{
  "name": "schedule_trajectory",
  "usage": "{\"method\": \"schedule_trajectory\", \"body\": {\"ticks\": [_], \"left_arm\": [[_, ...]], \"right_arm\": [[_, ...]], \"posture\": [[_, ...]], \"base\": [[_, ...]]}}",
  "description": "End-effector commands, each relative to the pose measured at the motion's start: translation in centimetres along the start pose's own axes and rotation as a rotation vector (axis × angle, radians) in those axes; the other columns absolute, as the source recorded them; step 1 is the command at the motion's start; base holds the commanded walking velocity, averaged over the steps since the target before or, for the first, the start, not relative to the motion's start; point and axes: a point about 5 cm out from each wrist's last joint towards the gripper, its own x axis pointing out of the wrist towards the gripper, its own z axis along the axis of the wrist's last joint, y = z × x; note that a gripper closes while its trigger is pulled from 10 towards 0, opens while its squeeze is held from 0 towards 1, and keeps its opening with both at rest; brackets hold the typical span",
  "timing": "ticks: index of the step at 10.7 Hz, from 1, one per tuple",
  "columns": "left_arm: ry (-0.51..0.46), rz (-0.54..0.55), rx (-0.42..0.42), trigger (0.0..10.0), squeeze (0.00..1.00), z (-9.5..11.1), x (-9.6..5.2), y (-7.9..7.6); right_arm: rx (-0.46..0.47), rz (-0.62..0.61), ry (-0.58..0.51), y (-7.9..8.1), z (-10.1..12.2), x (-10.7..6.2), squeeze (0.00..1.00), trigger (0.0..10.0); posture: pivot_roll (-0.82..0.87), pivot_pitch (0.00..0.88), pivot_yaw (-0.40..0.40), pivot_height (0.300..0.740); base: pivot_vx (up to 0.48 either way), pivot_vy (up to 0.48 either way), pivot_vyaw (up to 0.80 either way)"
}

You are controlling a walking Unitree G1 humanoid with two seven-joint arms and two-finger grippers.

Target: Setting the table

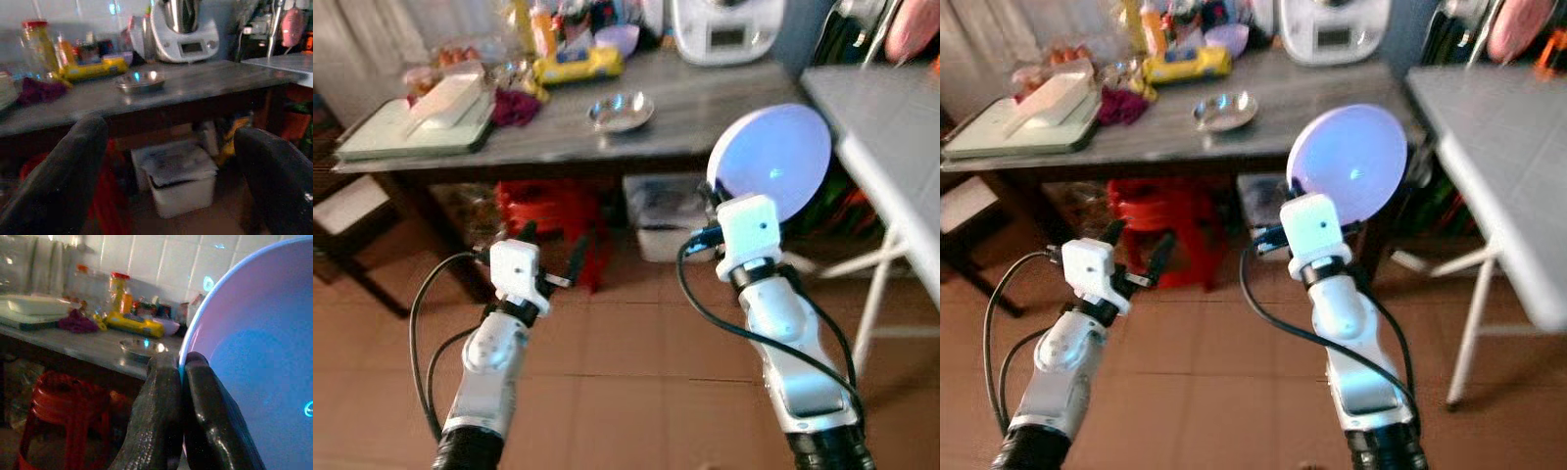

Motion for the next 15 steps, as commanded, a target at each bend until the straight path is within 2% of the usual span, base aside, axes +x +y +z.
{"method": "schedule_trajectory", "body": {"ticks": [1,5,10,15], "left_arm": [[-0.001,0.005,0.021,10.0,0.0,0.2,0.0,0.6],[-0.002,0.009,0.023,10.0,0.0,0.2,0.1,0.4],[-0.043,-0.079,0.01,10.0,0.0,0.4,-0.3,-0.8],[-0.055,-0.092,-0.004,10.0,0.0,0.5,-0.3,-1.0]], "right_arm": [[0.014,-0.002,-0.033,0.1,0.8,0.3,0.0,10.0],[0.013,-0.005,-0.031,0.1,0.7,0.4,0.0,10.0],[0.007,0.005,-0.034,0.2,0.6,0.4,0.0,10.0],[-0.002,0.011,-0.035,0.2,0.5,0.5,0.0,10.0]], "posture": [[-0.14,0.091,0.111,0.74],[-0.15,0.088,0.114,0.74],[-0.14,0.084,0.109,0.74],[-0.15,0.077,0.099,0.74]], "base": [[0.0,0.409,0.0],[0.0,0.383,0.0],[0.0,0.0,0.0],[0.296,0.0,0.0]]}}
